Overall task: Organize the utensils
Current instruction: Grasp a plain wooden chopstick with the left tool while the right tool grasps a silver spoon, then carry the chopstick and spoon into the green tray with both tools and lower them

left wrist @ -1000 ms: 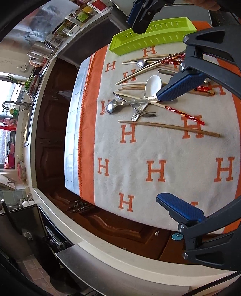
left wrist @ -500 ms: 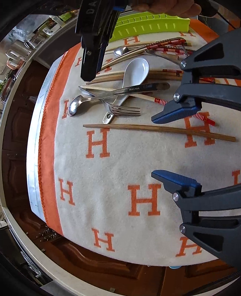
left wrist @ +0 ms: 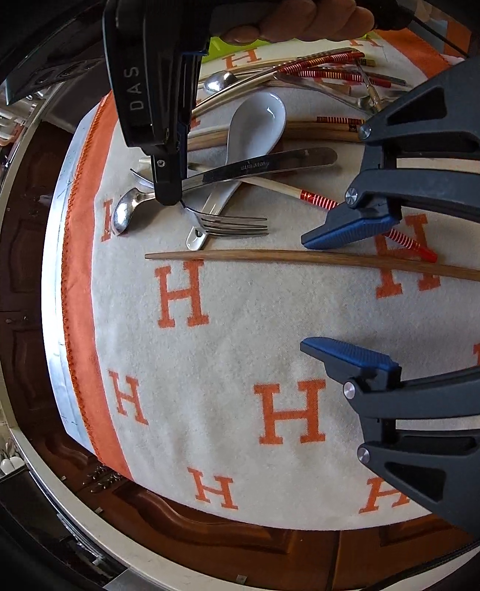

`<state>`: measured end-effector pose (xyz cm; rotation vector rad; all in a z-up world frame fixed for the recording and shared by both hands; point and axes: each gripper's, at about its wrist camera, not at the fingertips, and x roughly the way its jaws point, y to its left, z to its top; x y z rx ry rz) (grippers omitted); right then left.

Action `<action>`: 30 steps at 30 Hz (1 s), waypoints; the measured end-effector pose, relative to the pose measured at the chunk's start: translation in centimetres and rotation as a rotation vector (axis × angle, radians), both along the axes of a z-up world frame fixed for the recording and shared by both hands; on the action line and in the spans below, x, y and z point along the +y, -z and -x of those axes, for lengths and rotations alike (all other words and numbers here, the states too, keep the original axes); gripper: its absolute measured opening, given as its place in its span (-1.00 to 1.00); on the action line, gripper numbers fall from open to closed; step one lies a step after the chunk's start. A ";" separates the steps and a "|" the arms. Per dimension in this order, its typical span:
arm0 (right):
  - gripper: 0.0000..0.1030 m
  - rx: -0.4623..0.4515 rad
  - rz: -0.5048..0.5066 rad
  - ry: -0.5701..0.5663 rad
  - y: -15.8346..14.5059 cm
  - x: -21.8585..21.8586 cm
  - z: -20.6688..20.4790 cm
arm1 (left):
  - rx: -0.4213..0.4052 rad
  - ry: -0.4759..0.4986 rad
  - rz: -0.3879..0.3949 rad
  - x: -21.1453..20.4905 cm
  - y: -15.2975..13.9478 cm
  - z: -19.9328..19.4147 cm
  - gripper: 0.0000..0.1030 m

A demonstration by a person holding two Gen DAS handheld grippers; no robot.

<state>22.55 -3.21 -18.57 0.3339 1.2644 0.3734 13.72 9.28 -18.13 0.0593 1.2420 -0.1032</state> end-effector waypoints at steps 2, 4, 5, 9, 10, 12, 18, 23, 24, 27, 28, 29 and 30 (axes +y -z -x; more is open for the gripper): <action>-0.83 -0.003 -0.008 -0.002 -0.1 -0.1 0.1 | -0.010 0.004 -0.012 -0.5 0.0 0.1 -0.23; -0.87 -0.005 -0.015 -0.001 -0.1 -0.2 0.2 | -0.011 0.002 -0.002 -0.9 -0.2 0.0 -0.78; -0.89 -0.008 -0.018 -0.001 -0.2 -0.3 0.4 | -0.006 -0.003 0.003 -1.0 -0.3 0.0 -0.86; -0.96 -0.019 -0.027 -0.007 -0.7 -0.5 1.1 | 0.000 -0.040 0.046 -0.3 -0.6 -0.3 -0.92; -0.96 -0.024 -0.022 -0.005 -0.8 -0.6 1.3 | 0.000 -0.052 0.068 0.2 -0.5 -0.3 -0.92; -0.96 -0.026 -0.031 0.002 -1.0 -1.1 1.8 | 0.006 -0.086 0.117 1.2 -0.5 -0.3 -0.92; -0.96 -0.039 -0.071 0.035 -2.1 -3.1 3.5 | -0.005 -0.153 0.186 3.2 -1.7 0.3 -0.92; -0.96 -0.061 -0.096 0.065 -3.7 -5.2 5.6 | -0.022 -0.137 0.238 2.5 -4.0 1.3 -0.92; -0.96 -0.067 -0.099 0.069 -4.0 -5.7 6.0 | -0.029 -0.124 0.245 1.9 -4.6 1.6 -0.92; -0.96 -0.089 -0.101 0.089 -5.3 -7.6 7.7 | -0.050 -0.072 0.263 -0.8 -6.9 2.4 -0.92; -0.96 -0.099 -0.099 0.094 -5.7 -8.2 8.2 | -0.058 -0.051 0.268 -1.8 -7.6 2.6 -0.92; -0.96 -0.108 -0.094 0.102 -6.2 -9.0 8.9 | -0.064 -0.027 0.272 -2.9 -8.3 2.8 -0.92; -0.96 -0.118 -0.088 0.110 -6.6 -10.0 9.6 | -0.070 -0.001 0.277 -4.3 -9.0 3.0 -0.92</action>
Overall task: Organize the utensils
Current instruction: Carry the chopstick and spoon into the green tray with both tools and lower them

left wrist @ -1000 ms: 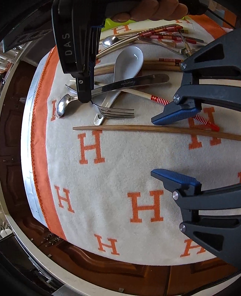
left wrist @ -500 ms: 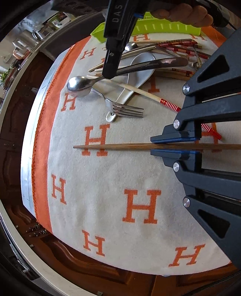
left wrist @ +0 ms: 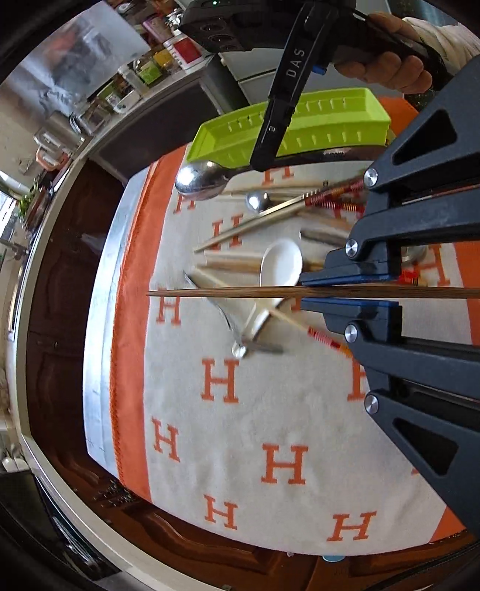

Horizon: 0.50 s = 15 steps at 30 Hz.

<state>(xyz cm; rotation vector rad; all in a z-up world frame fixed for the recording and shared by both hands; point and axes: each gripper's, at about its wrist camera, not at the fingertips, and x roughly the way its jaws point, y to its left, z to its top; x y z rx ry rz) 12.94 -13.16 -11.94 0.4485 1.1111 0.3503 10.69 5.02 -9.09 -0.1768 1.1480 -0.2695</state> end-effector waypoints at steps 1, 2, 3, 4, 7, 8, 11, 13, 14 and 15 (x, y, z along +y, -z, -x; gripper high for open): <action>-0.96 -0.009 0.006 0.008 -0.4 -0.8 0.6 | -0.012 0.027 0.002 -1.4 -0.6 0.3 -0.92; -0.96 -0.016 0.010 0.017 -0.8 -1.7 1.2 | -0.023 0.053 0.004 -2.8 -1.2 0.4 -0.92; -0.96 -0.022 0.015 0.029 -1.1 -2.7 1.8 | -0.030 0.079 0.010 -4.3 -1.7 0.5 -0.92; -0.96 -0.027 0.027 0.044 -1.4 -3.7 2.3 | -0.034 0.105 0.017 -5.9 -2.2 0.6 -0.92; -0.96 -0.041 0.063 0.094 -1.8 -6.8 3.8 | -0.034 0.170 0.038 -10.3 -3.1 0.5 -0.92; -0.96 -0.045 0.080 0.111 -1.8 -7.8 4.2 | -0.033 0.191 0.043 -11.9 -3.2 0.4 -0.92; -0.96 -0.044 0.137 0.162 -1.6 -10.9 5.4 | -0.027 0.235 0.051 -16.1 -3.2 0.2 -0.92; -0.96 -0.036 0.167 0.185 -1.2 -12.7 5.9 | -0.005 0.257 0.065 -18.6 -2.7 -0.2 -0.92; -0.96 -0.032 0.183 0.198 -0.9 -13.5 6.0 | 0.009 0.266 0.071 -19.6 -2.4 -0.3 -0.92; -0.96 -0.027 0.194 0.207 -0.6 -14.4 6.4 | 0.024 0.271 0.078 -20.5 -1.9 -0.6 -0.92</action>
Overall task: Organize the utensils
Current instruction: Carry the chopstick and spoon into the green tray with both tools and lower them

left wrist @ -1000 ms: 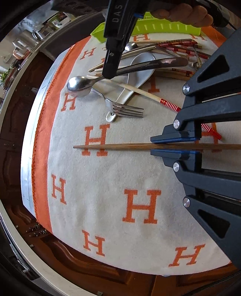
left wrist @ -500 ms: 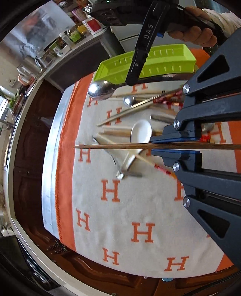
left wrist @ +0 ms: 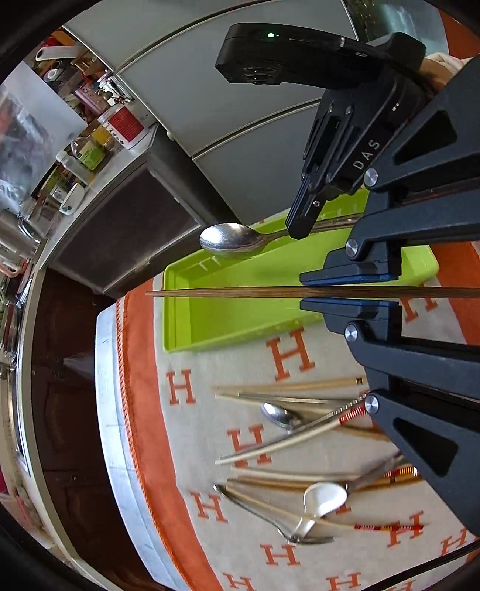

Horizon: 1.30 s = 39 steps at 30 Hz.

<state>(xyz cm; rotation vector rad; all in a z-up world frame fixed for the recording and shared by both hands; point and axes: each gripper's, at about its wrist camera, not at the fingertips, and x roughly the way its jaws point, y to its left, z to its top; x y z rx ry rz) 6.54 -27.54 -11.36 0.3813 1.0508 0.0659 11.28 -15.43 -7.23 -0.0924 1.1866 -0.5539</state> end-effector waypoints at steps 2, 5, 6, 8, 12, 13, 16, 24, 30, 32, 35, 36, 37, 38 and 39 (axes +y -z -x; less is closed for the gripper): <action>-0.96 0.015 0.012 0.014 0.7 -1.1 0.1 | 0.025 0.005 0.002 -1.6 1.1 -0.4 -0.92; -0.96 0.033 0.011 0.018 1.7 -2.1 0.2 | 0.063 -0.003 -0.009 -3.6 3.1 -1.3 -0.91; -0.96 0.037 0.012 0.017 2.0 -2.3 0.0 | 0.071 -0.008 -0.014 -4.0 3.8 -1.6 -0.91; -0.96 0.044 0.008 0.013 2.6 -2.4 -0.3 | 0.083 -0.026 -0.040 -4.8 5.1 -2.0 -0.91; -0.95 0.059 0.014 0.008 3.6 -2.2 -0.8 | 0.096 -0.075 -0.141 -5.1 7.3 -2.4 -0.91; -0.95 0.062 0.019 0.005 3.8 -2.1 -0.9 | 0.092 -0.083 -0.159 -4.9 7.6 -2.4 -0.91; -0.95 0.078 0.027 -0.005 4.6 -1.9 -1.3 | 0.072 -0.105 -0.201 -4.5 7.3 -1.9 -0.91; -0.95 0.091 0.057 -0.047 5.4 -0.4 -1.8 | 0.071 -0.127 -0.236 -3.0 7.1 -1.2 -0.94; -0.94 0.100 0.081 -0.046 5.3 0.0 -1.6 | 0.091 -0.090 -0.215 -2.8 6.5 -0.2 -0.90; -0.93 0.092 0.088 -0.045 5.1 0.1 -1.4 | 0.074 -0.072 -0.213 -2.6 5.8 0.5 -0.84; -0.93 0.081 0.075 -0.039 4.5 0.1 -1.0 | 0.030 -0.059 -0.226 -2.0 4.5 1.5 -0.48; -0.93 0.074 0.068 -0.034 4.2 0.0 -0.8 | -0.002 -0.074 -0.256 -1.6 3.9 1.8 -0.18; -0.93 0.070 0.063 -0.027 4.0 0.0 -0.6 | -0.032 -0.084 -0.268 -1.2 3.4 2.1 0.10; -0.93 0.065 0.060 -0.021 3.7 -0.1 -0.4 | -0.056 -0.089 -0.264 -0.9 2.8 2.4 0.19; -0.93 0.060 0.059 -0.019 3.5 -0.1 -0.1 | -0.071 -0.091 -0.258 -0.4 2.2 2.6 0.27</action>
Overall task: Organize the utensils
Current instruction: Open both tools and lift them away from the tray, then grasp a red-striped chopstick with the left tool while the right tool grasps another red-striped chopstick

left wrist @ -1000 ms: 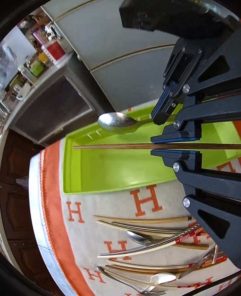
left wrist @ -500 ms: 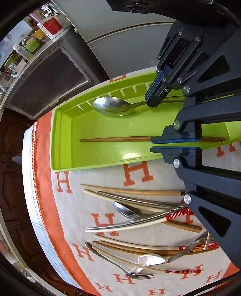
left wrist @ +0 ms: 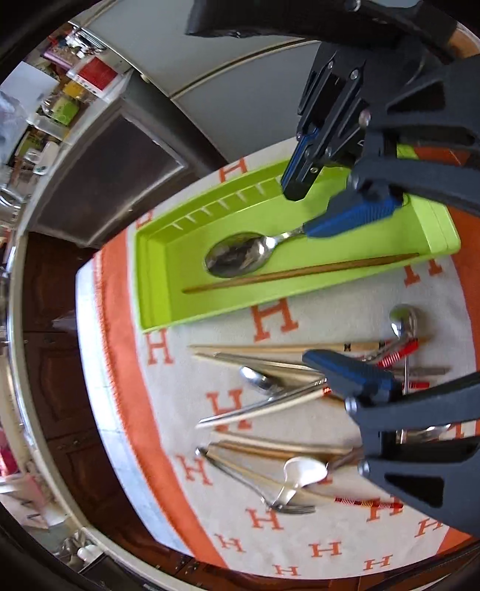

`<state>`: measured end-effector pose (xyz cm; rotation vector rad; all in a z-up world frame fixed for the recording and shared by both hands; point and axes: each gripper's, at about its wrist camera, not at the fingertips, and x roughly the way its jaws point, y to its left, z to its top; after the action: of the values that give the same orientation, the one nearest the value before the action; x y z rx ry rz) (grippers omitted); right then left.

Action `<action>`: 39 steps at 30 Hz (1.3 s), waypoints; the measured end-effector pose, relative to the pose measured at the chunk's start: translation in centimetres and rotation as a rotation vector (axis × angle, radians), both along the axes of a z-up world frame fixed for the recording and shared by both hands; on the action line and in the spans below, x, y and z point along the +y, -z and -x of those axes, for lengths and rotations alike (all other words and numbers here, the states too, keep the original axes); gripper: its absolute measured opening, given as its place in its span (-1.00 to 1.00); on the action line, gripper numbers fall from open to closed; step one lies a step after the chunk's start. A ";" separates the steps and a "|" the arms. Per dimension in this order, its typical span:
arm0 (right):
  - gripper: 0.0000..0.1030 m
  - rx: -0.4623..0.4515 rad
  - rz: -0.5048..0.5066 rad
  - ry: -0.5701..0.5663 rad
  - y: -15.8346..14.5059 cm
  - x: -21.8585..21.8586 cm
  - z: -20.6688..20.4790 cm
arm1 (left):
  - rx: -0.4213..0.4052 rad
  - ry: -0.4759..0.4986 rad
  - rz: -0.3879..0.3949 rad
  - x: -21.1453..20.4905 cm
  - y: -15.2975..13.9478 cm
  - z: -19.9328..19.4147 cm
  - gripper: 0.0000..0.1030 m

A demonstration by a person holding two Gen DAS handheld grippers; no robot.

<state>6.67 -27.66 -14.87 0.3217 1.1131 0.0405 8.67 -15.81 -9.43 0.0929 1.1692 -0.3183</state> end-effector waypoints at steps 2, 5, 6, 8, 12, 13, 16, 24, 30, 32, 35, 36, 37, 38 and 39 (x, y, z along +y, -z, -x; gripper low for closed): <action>-0.93 -0.007 0.000 0.001 -0.4 0.1 0.6 | -0.024 -0.001 0.005 1.1 -1.0 0.2 0.28; -0.93 -0.004 -0.006 -0.005 -0.6 0.7 1.3 | -0.072 -0.006 -0.009 2.2 -2.3 0.7 0.28; -0.93 -0.003 -0.009 -0.006 -0.7 0.9 1.6 | -0.094 -0.010 -0.018 2.8 -2.7 1.1 0.31; -0.93 -0.001 -0.010 -0.008 -0.8 1.4 2.2 | -0.129 -0.022 -0.042 3.8 -3.6 1.7 0.38; -0.93 0.000 -0.020 -0.010 -1.1 2.1 3.3 | -0.218 -0.022 -0.043 6.5 -4.9 2.9 0.41; -0.93 0.000 -0.019 -0.011 -1.2 2.3 3.5 | -0.232 -0.024 -0.041 7.2 -5.2 3.2 0.41; -0.93 -0.007 -0.012 -0.016 -1.5 3.1 4.2 | -0.280 -0.044 -0.042 9.2 -5.9 4.3 0.41; -0.93 -0.032 0.009 -0.066 -2.7 6.1 5.1 | -0.329 -0.112 -0.098 14.8 -6.9 6.5 0.41; -0.93 -0.048 0.034 -0.147 -3.5 9.7 4.3 | -0.322 -0.192 -0.085 19.2 -6.4 6.6 0.41; -0.93 -0.046 0.043 -0.174 -3.5 10.9 3.8 | -0.313 -0.208 -0.074 20.4 -6.1 6.5 0.41; -0.93 -0.042 0.055 -0.206 -3.4 12.5 3.3 | -0.293 -0.229 -0.059 22.0 -5.2 5.8 0.41; -0.93 -0.041 0.056 -0.214 -3.4 13.0 3.0 | -0.282 -0.234 -0.055 22.4 -4.9 5.5 0.41; -0.93 -0.040 0.056 -0.223 -3.4 13.4 2.8 | -0.270 -0.236 -0.048 22.8 -4.5 5.2 0.41; -0.93 -0.041 0.057 -0.231 -3.4 13.8 2.6 | -0.256 -0.235 -0.040 23.1 -4.1 4.8 0.41; -0.93 -0.042 0.057 -0.237 -3.4 14.1 2.4 | -0.245 -0.235 -0.030 23.5 -3.7 4.5 0.41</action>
<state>4.29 -13.54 -11.45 0.1362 1.1044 0.2236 4.20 7.66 -5.78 0.0195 0.9308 -0.0788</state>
